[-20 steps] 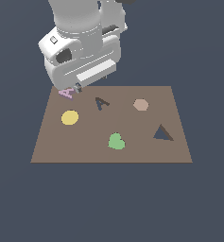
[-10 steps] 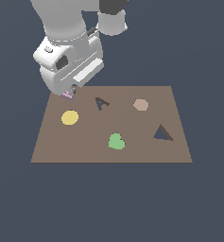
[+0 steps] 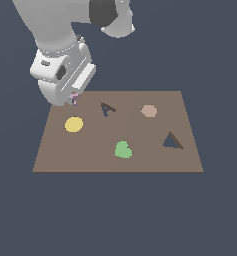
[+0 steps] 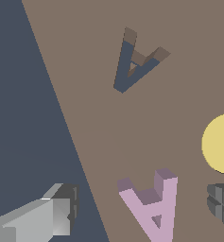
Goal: Insert a designated object into the corresponding slot on a board.
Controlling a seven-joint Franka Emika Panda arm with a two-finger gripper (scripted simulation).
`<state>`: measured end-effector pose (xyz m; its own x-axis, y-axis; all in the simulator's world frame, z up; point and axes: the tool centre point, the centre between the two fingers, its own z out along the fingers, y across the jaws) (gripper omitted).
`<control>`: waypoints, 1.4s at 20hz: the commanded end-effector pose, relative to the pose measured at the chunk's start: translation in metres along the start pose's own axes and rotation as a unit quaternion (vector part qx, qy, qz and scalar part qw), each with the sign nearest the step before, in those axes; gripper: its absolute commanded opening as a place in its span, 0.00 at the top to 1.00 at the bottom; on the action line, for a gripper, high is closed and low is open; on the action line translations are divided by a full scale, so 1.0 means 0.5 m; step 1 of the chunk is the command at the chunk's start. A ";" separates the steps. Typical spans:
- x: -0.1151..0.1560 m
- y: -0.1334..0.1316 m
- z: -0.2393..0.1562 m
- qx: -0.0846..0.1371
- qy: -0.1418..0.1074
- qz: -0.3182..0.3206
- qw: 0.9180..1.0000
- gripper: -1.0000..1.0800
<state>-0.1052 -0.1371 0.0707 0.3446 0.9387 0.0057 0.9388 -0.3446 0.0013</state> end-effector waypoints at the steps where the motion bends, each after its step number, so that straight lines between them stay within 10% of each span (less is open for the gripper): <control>1: -0.015 0.005 0.009 0.000 0.000 -0.030 1.000 0.04; 28: -0.065 0.033 0.052 0.001 -0.003 -0.127 0.992 0.04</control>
<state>-0.1005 -0.1732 0.0473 0.0967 0.9953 -0.0003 0.9953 -0.0967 0.0007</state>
